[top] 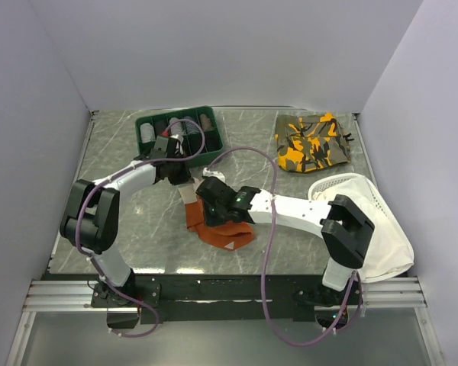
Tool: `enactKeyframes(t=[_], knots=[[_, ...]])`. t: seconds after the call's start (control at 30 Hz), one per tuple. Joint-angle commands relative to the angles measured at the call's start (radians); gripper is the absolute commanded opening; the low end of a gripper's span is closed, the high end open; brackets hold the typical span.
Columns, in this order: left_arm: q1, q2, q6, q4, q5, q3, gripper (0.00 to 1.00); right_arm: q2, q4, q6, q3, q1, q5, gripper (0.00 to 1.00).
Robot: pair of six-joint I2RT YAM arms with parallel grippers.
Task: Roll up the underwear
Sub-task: Fold the underwear.
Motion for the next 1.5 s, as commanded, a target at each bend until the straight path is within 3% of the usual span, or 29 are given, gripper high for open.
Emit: enactKeyframes(t=[0.0,0.3,0.73,0.93,1.0,1.03,1.13,1.2,1.3,1.47], knots=[[0.032,-0.062,0.02,0.064,-0.087,-0.041,0.01,0.043,0.015,0.021,0.053,0.015,-0.054,0.0],[0.053,-0.086,0.004,0.157,-0.111,-0.124,0.01,0.136,0.081,0.027,0.087,0.013,-0.091,0.0],[0.072,-0.043,-0.031,0.145,-0.113,-0.141,0.01,0.199,0.112,0.029,0.089,0.013,-0.148,0.0],[0.073,-0.031,-0.043,0.112,-0.153,-0.129,0.1,0.212,0.129,0.024,0.089,0.012,-0.165,0.01],[0.075,-0.042,-0.048,0.104,-0.165,-0.129,0.15,0.215,0.14,0.023,0.089,0.012,-0.18,0.05],[0.076,-0.045,-0.049,0.102,-0.168,-0.129,0.23,0.221,0.144,0.02,0.089,0.009,-0.188,0.1],[0.078,-0.046,-0.052,0.079,-0.18,-0.116,0.34,0.216,0.16,0.02,0.089,0.0,-0.202,0.19],[0.079,-0.054,-0.051,0.075,-0.18,-0.109,0.35,0.19,0.179,0.021,0.061,-0.008,-0.197,0.21],[0.079,-0.085,-0.054,0.073,-0.177,-0.112,0.38,0.095,0.225,0.03,-0.012,-0.034,-0.17,0.4],[0.079,-0.141,-0.045,0.047,-0.162,-0.099,0.45,-0.084,0.252,0.049,-0.127,-0.112,-0.127,0.41]])
